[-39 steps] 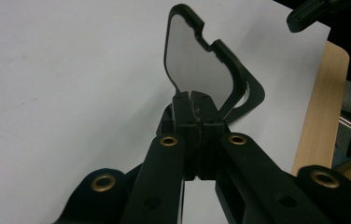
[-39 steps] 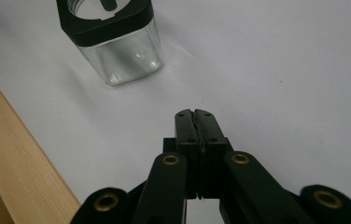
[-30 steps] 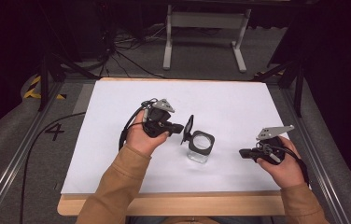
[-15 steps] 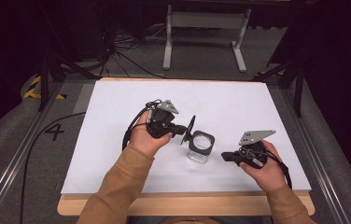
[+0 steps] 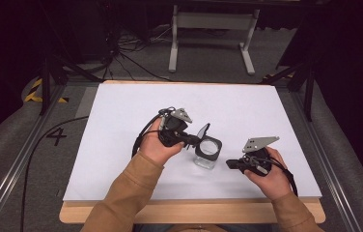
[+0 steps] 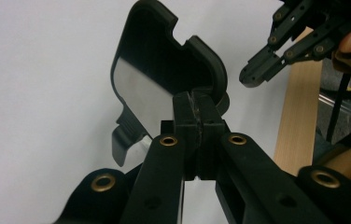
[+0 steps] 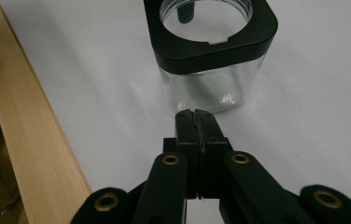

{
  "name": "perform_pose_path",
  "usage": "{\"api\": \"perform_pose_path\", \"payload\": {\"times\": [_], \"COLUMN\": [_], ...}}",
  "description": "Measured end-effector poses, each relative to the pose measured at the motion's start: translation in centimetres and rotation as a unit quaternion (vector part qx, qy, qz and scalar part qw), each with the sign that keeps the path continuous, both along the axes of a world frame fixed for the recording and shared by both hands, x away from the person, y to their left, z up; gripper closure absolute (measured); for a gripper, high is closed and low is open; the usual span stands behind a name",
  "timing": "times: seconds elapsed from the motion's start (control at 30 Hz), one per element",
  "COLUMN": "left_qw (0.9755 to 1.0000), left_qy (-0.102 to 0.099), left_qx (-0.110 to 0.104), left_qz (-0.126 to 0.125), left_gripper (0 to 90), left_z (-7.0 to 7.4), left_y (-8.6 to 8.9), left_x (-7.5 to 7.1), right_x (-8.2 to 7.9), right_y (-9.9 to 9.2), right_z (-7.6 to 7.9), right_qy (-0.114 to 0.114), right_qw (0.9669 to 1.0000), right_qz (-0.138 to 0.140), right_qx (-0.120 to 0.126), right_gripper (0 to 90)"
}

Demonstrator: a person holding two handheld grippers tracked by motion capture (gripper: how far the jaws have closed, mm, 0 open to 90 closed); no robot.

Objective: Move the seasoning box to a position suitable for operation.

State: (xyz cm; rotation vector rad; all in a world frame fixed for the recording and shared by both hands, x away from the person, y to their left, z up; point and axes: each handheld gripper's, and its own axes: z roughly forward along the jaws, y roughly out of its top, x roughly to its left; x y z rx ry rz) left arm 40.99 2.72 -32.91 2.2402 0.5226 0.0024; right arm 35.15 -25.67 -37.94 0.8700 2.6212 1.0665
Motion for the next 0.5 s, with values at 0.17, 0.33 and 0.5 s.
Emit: {"api": "perform_pose_path", "payload": {"times": [0.17,0.33,0.5], "left_qw": [0.9998,0.9992,0.998], "left_qy": [0.01,0.015,0.028], "left_qx": [0.014,0.025,0.042], "left_qz": [-0.012,-0.027,-0.037], "left_gripper": [90.0,90.0,90.0], "left_z": [-0.5,-1.4,-2.5], "left_y": [-0.8,-1.8,-2.9], "left_x": [0.0,0.0,0.0], "right_x": [-0.1,-0.1,-0.2], "right_y": [-0.2,-0.3,-0.3], "right_z": [0.3,0.3,0.4], "right_qy": [0.0,-0.004,-0.007], "right_qw": [1.0,1.0,1.0], "right_qz": [-0.004,-0.004,-0.004], "right_qx": [0.002,0.001,0.0], "right_gripper": [90.0,89.9,89.9]}}
